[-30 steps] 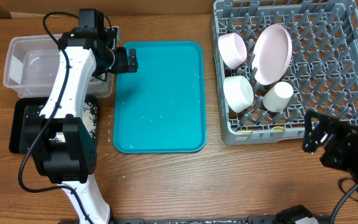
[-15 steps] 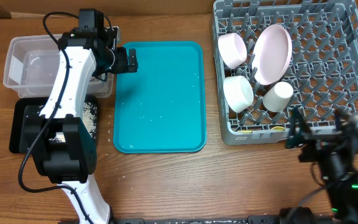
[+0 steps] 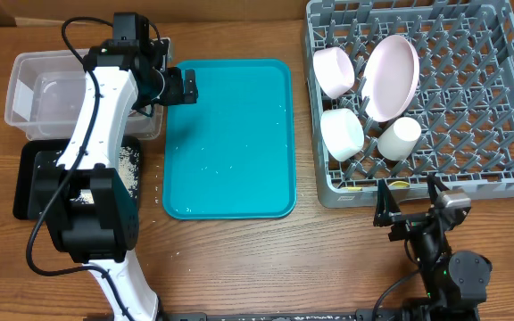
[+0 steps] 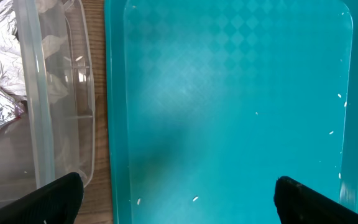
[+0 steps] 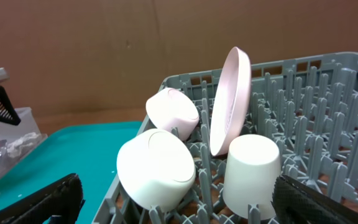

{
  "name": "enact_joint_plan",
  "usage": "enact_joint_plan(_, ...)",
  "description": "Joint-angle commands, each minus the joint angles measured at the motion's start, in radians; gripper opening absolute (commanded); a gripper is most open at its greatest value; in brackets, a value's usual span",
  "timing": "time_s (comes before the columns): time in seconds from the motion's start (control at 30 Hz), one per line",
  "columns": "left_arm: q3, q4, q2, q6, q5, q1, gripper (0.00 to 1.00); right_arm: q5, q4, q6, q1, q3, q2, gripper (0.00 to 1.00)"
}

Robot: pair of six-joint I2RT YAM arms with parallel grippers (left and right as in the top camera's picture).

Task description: Sort waste into correct bins and load items into the dishwasher

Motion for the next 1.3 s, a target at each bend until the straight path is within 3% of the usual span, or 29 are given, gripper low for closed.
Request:
enact_joint_plan(0.0, 0.019, -0.002, 0.009, -0.01, -0.005, -0.007, 1.0, -0.061, 0.015, -0.112, -0.003, -0.032, -0.047, 1.0)
enact_joint_plan(0.1, 0.019, -0.002, 0.009, -0.01, -0.005, -0.007, 1.0, -0.074, 0.016, -0.171, -0.004, -0.05, -0.06, 1.0)
enact_joint_plan(0.4, 0.019, -0.002, 0.009, -0.01, -0.005, -0.007, 1.0, -0.039, 0.057, -0.162, -0.003, -0.102, -0.06, 1.0)
enact_joint_plan(0.6, 0.019, -0.002, 0.009, -0.01, -0.005, -0.007, 1.0, 0.045, 0.121, -0.015, -0.003, -0.135, -0.06, 1.0)
enact_joint_plan(1.27, 0.019, -0.002, 0.009, -0.01, -0.005, -0.007, 1.0, 0.044, 0.121, -0.015, -0.003, -0.135, -0.059, 1.0)
